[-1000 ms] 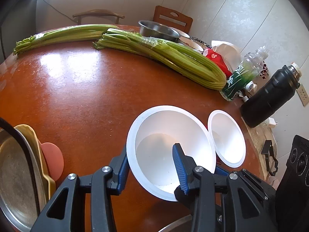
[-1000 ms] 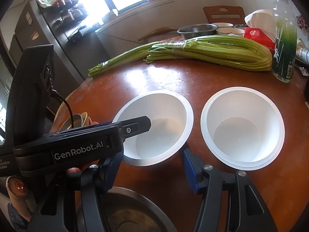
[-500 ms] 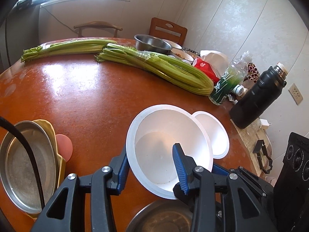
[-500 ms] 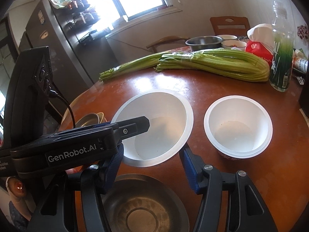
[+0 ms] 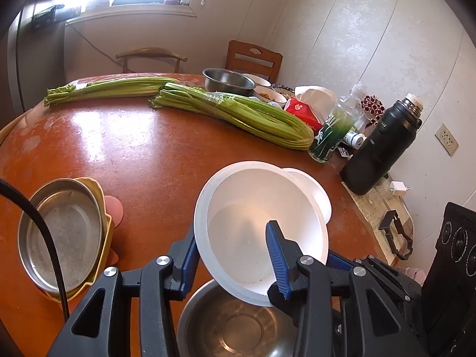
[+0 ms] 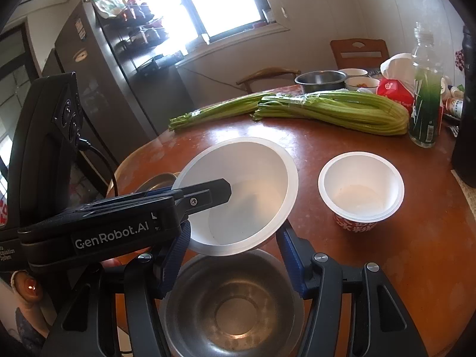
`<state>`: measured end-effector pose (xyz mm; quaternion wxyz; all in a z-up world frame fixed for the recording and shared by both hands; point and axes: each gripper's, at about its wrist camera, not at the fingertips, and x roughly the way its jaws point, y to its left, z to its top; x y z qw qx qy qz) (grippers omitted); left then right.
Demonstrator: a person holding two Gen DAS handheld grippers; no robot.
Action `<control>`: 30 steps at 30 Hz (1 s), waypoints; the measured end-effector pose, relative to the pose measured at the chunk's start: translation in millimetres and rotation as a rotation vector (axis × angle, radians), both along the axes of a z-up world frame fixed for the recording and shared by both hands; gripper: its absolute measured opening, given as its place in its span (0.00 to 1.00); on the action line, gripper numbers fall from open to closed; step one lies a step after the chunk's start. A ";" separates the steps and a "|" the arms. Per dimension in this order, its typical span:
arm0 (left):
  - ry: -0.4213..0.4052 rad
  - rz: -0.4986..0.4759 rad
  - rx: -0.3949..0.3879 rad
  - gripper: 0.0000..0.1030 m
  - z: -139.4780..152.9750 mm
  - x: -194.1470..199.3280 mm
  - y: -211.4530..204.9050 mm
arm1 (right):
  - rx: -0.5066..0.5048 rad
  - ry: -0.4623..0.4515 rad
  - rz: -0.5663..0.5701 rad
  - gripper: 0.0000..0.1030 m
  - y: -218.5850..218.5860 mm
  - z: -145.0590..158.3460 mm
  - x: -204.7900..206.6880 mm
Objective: Organize plates and bowls
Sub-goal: 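Carry the paper bowl with both grippers and lower it into the steel bowl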
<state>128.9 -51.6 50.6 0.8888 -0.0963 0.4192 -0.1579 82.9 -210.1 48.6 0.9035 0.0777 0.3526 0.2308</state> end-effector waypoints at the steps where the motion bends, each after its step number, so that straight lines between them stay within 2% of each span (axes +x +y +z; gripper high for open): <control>1: -0.003 0.001 0.002 0.42 0.8 -2.9 -0.4 | 0.001 -0.003 0.003 0.60 -0.1 0.7 -3.8; 17: -0.032 0.022 0.007 0.42 0.4 -63.2 0.4 | -0.008 -0.026 0.035 0.60 1.7 -3.8 -58.7; 30: -0.015 0.027 0.015 0.42 -14.8 -84.5 -5.7 | -0.025 0.004 0.046 0.60 -1.7 -16.9 -76.7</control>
